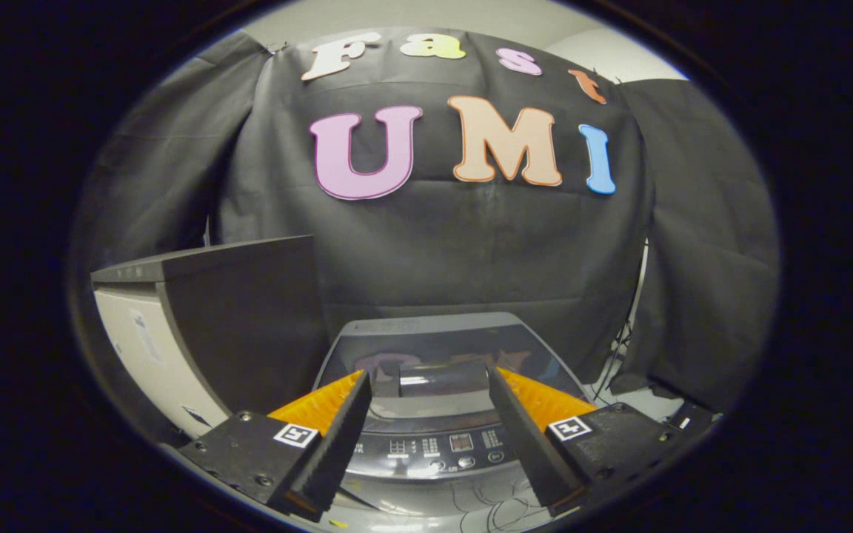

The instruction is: Put the clothes into the washing machine and then close the washing machine lid.

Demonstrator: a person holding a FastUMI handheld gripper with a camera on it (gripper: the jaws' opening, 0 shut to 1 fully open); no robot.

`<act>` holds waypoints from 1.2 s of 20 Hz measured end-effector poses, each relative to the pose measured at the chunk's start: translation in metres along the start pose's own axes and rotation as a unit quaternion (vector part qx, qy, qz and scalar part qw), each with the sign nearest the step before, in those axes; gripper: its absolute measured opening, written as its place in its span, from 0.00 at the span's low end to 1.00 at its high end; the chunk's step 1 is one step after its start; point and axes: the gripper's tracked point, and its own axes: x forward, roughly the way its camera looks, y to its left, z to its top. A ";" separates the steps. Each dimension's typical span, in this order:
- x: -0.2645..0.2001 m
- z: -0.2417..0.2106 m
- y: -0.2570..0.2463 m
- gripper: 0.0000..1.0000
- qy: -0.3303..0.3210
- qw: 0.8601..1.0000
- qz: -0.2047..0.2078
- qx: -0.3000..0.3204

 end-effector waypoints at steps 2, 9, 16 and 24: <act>-0.015 -0.023 -0.001 0.97 0.031 0.999 0.001 0.024; -0.074 -0.042 -0.018 0.98 -0.002 0.998 -0.021 0.053; -0.137 -0.012 -0.012 0.97 -0.082 0.996 -0.005 0.041; -0.178 0.013 0.000 0.97 -0.115 0.993 0.017 0.015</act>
